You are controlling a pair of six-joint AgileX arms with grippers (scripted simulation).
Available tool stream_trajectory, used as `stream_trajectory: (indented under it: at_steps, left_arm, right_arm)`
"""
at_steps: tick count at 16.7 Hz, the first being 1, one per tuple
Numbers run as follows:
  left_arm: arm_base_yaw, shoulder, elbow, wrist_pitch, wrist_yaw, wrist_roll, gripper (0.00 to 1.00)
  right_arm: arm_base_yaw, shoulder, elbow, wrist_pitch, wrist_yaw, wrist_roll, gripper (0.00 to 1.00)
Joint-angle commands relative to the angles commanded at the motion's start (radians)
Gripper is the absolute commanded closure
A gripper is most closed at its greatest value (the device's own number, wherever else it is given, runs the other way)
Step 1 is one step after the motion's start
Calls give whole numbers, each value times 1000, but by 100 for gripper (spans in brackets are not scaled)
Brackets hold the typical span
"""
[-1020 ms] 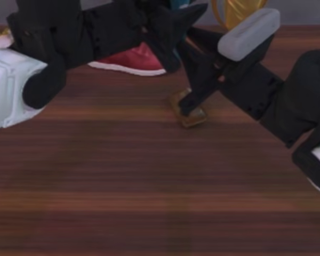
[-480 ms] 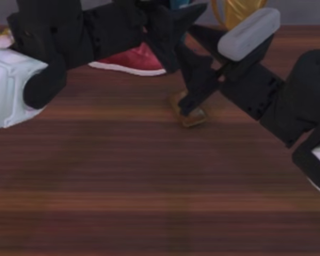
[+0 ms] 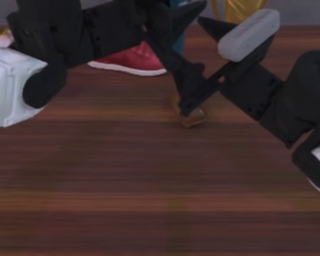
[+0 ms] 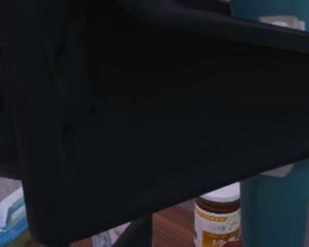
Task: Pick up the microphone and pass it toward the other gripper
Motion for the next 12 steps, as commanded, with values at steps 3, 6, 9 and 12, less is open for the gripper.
stream_trajectory:
  at_steps: [3,6,9,12]
  left_arm:
    - [0,0,0,0,0,0,100]
    - [2,-5,3,-1,-2,3,100]
    - [44,-26,-15,-4,37,5,100]
    - [112,-58,-46,-8,95,7,100]
  right_arm:
    - [0,0,0,0,0,0,0]
    - [-4,3,-6,0,3,-3,0]
    - [-13,-65,-76,2,-10,-2,0]
    - [-28,-170,-193,8,-29,1,0]
